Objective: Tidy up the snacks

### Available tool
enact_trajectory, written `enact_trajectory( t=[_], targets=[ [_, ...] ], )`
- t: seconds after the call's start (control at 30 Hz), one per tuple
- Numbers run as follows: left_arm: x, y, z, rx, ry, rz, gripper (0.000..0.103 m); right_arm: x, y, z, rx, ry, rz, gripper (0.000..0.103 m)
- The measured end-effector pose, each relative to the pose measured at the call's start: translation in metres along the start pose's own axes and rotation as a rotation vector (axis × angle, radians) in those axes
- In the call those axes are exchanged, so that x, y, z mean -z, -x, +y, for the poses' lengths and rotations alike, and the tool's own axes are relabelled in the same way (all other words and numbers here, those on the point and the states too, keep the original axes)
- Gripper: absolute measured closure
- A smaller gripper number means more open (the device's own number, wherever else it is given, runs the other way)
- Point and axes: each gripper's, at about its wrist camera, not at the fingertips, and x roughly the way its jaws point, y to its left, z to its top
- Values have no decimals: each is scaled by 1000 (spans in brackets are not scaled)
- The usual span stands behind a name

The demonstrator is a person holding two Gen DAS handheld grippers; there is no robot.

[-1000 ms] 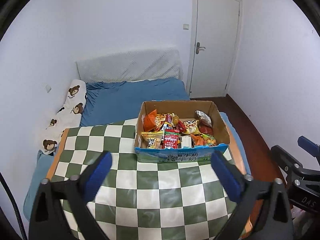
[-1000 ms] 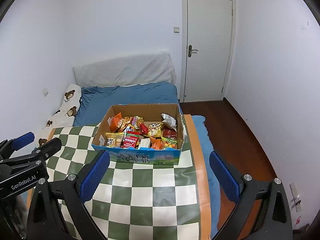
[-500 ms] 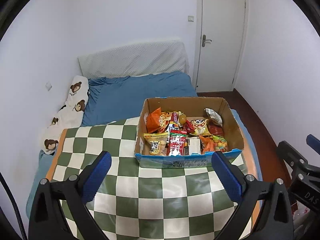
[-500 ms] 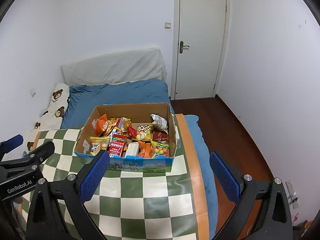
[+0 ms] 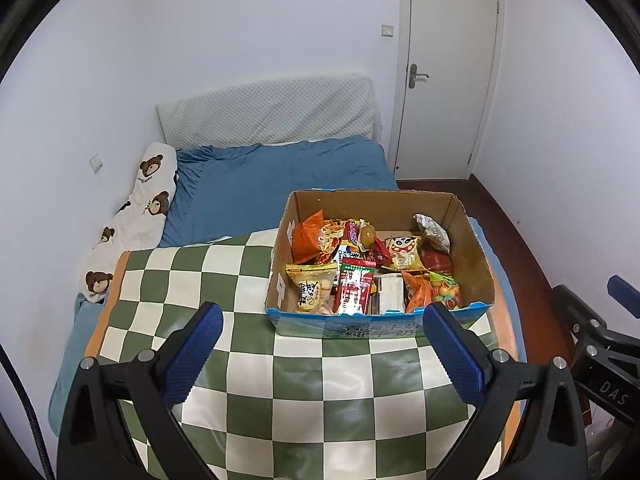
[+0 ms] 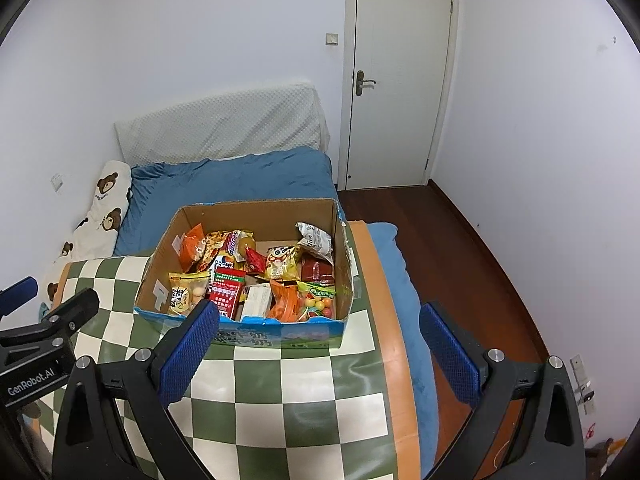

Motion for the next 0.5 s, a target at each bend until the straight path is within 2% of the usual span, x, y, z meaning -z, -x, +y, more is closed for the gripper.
enact_trajectory(
  t=[0.5],
  targets=[
    [4,-8,-1,-3,7,14,0,4,-5,1,3,-10,17,1]
  ],
)
